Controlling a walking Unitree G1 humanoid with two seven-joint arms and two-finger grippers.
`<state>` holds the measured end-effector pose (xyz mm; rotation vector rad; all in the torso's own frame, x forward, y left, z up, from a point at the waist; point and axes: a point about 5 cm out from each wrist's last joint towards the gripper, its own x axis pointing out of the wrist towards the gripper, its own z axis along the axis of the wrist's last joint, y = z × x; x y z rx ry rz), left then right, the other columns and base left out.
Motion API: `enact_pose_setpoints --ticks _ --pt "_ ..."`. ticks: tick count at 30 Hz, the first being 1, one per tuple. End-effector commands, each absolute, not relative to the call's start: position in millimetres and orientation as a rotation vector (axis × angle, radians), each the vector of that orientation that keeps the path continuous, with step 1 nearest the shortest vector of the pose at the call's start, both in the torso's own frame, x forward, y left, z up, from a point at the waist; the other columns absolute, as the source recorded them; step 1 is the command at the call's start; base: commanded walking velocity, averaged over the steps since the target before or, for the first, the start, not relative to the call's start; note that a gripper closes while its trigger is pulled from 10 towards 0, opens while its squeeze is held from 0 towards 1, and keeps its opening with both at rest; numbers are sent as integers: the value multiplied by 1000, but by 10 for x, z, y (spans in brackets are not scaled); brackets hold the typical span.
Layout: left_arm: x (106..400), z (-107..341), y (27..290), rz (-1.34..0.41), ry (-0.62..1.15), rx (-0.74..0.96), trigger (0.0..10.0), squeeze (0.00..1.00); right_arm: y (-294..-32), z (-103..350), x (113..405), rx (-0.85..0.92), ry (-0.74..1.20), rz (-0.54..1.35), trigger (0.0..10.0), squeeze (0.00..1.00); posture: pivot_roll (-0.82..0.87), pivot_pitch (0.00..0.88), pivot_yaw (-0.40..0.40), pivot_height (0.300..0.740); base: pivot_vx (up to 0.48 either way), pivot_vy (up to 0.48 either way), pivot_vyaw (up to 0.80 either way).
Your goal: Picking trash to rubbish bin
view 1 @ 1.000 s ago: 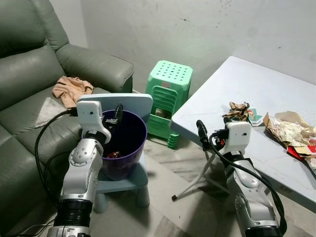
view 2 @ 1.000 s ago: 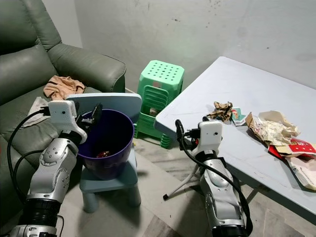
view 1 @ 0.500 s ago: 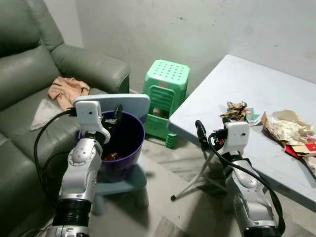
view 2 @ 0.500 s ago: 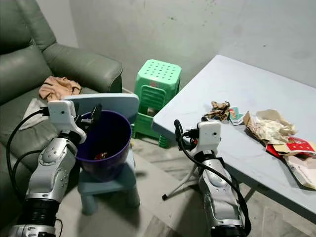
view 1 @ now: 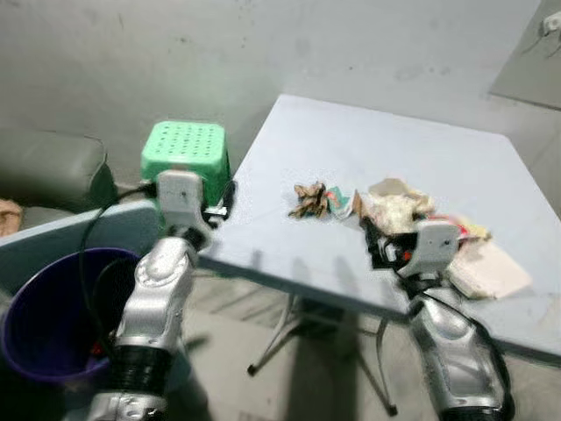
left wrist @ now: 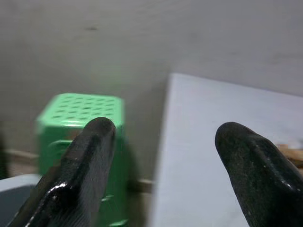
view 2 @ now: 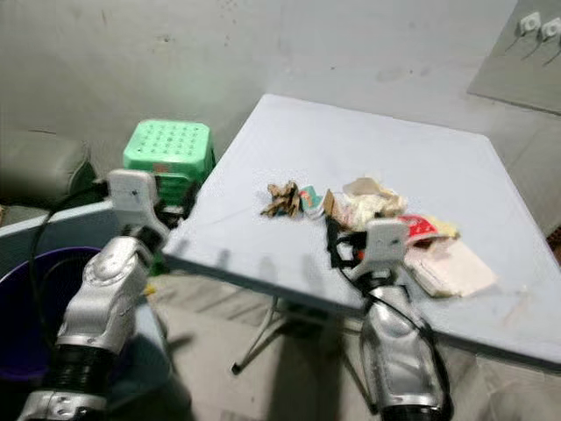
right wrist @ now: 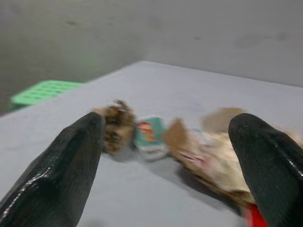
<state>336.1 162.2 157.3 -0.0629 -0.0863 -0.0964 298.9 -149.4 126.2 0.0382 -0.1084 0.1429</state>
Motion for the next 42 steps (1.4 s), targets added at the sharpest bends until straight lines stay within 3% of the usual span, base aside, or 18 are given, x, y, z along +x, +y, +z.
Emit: enact_pose_setpoints --ticks 1,33,42 --pt "3369 1575 1535 -115 -78 -71 10000 0 -1587 1301 2984 30 -119 123 10000 0 -54 30 -73 740 0 0 0" --pt "3413 1481 1247 -356 16 0 10000 0 -1585 1348 2895 25 -110 177 10000 0 -87 21 -62 740 0 0 0" --pt "3425 1466 1110 -501 21 15 10000 0 -1554 1454 2892 9 -152 194 10000 0 -88 44 -53 740 0 0 0"
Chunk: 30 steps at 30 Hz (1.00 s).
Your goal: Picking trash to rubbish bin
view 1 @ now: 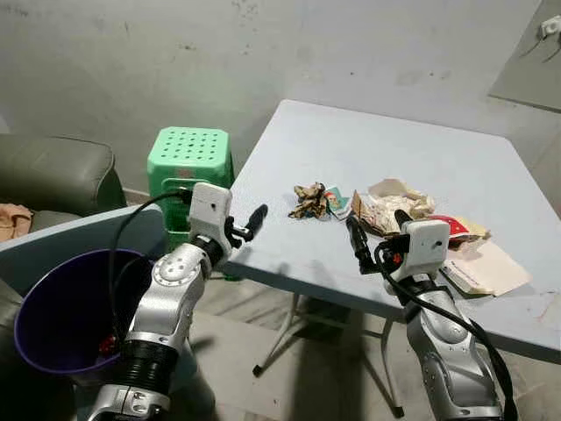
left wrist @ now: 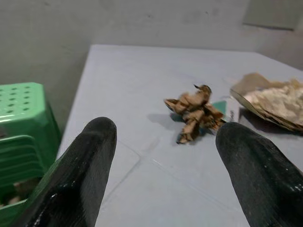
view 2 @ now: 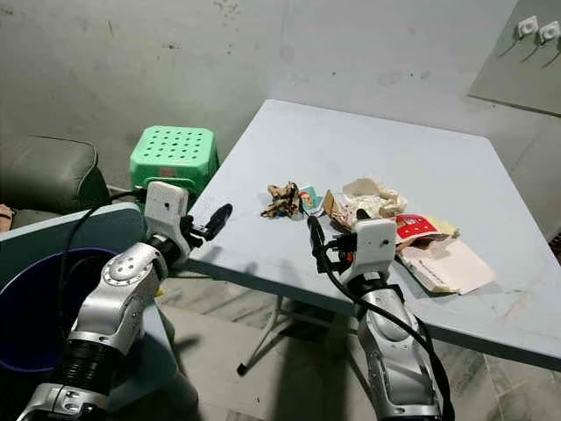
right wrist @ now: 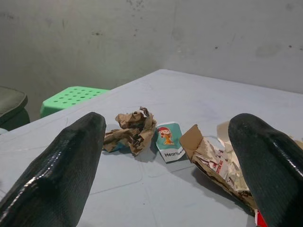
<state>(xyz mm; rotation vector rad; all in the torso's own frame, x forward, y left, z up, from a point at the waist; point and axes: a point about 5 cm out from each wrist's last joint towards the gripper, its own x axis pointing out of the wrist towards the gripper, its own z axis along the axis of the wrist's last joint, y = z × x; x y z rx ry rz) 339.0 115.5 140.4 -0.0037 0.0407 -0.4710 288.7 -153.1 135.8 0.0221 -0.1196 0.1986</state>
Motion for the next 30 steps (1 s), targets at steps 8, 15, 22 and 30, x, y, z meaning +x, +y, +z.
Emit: enact_pose_setpoints --ticks 8,15,22,30 --pt "3627 1648 1110 -578 -17 67 10000 0 -1604 1524 2895 28 -153 164 10000 0 -115 90 -35 740 0 0 0" --pt "3738 1722 1079 -638 -22 91 10000 0 -1531 1575 2774 31 -166 196 10000 0 -148 154 -12 740 0 0 0" --pt "3860 1835 962 -703 -24 118 10000 0 -1408 1726 2579 56 -206 241 10000 0 -187 222 5 740 0 0 0" --pt "3958 1999 762 -756 -38 157 10000 0 -1184 1881 2269 111 -195 405 10000 0 -243 321 19 740 0 0 0"
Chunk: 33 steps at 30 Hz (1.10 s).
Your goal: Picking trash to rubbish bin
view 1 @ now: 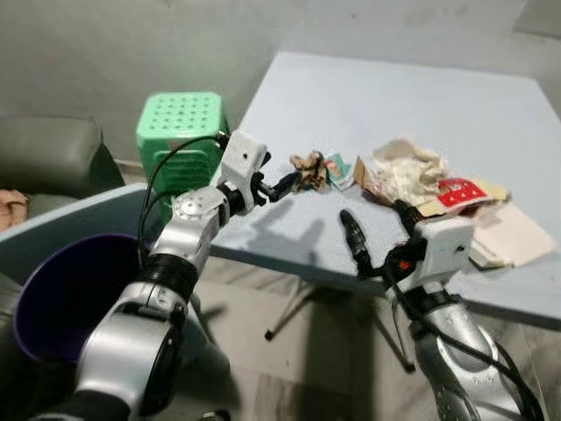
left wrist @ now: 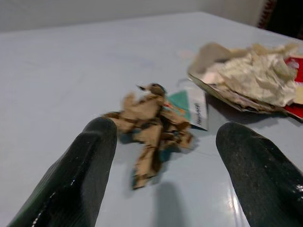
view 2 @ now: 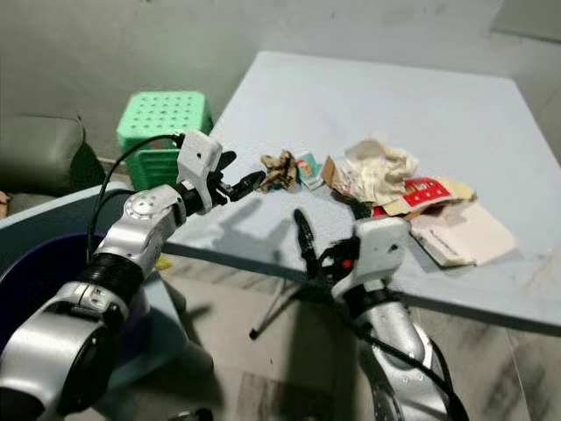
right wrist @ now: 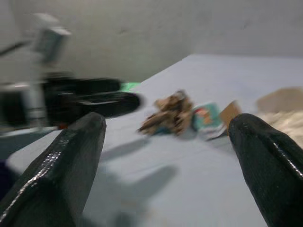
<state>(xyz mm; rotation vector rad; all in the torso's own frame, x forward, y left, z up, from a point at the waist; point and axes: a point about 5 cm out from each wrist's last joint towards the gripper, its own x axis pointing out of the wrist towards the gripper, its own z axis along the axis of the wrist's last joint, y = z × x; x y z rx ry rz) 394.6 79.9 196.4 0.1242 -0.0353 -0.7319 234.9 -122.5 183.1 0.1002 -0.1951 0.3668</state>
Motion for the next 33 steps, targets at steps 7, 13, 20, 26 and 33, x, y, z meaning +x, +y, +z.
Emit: enact_pose_setpoints --ticks 7,13,20,26,33 --pt "4002 2086 663 -763 -48 188 10000 0 -1032 2017 1966 169 -164 500 10000 0 -291 377 22 740 0 0 0" --pt "4045 2196 673 -728 -69 186 10000 0 -1009 2049 1855 191 -147 502 10000 0 -307 397 21 740 0 0 0" --pt "4109 2311 746 -654 -74 191 10000 0 -1013 2083 1790 192 -103 488 10000 0 -323 425 9 740 0 0 0" --pt "4112 2268 784 -637 -59 165 0 0 -1017 2104 1743 194 -88 480 10000 0 -332 440 2 740 0 0 0" --pt "4107 2241 790 -639 -53 134 0 0 -1020 2117 1726 202 -73 475 10000 0 -328 447 -3 740 0 0 0"
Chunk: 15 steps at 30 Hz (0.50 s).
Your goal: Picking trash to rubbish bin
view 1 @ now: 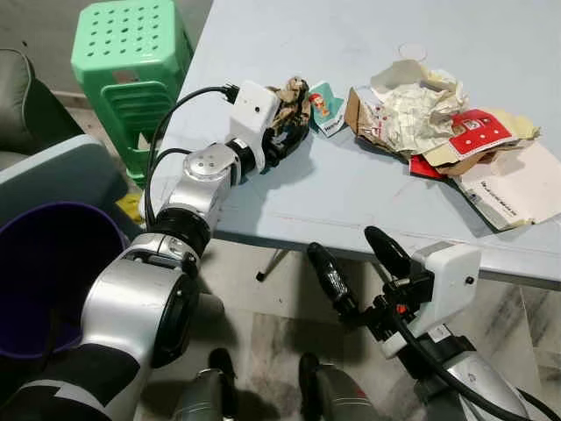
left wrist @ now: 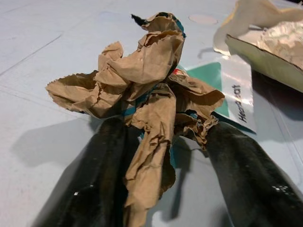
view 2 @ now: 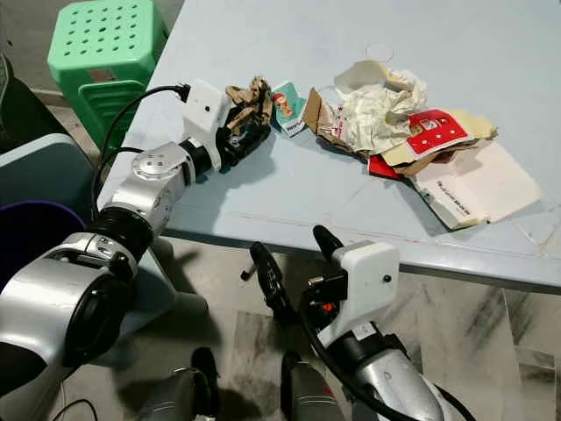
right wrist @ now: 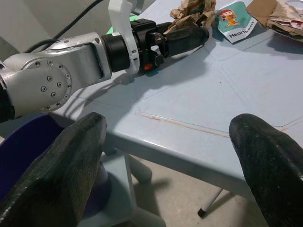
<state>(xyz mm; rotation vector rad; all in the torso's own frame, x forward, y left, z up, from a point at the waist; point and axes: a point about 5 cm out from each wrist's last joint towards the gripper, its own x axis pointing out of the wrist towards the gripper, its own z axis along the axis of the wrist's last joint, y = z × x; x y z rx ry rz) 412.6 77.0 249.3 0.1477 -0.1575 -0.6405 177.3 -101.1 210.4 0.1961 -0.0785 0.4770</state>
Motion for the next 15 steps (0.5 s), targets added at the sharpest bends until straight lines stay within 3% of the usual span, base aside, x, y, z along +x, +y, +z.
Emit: enact_pose_setpoints --ticks 1,15 --pt "4107 2242 794 -640 -55 137 0 0 -1019 2112 1730 200 -71 474 10000 0 -325 445 -2 740 0 0 0" --pt "4123 2294 852 -627 -71 158 0 0 -985 2104 1756 201 -59 483 10000 0 -306 441 0 740 0 0 0"
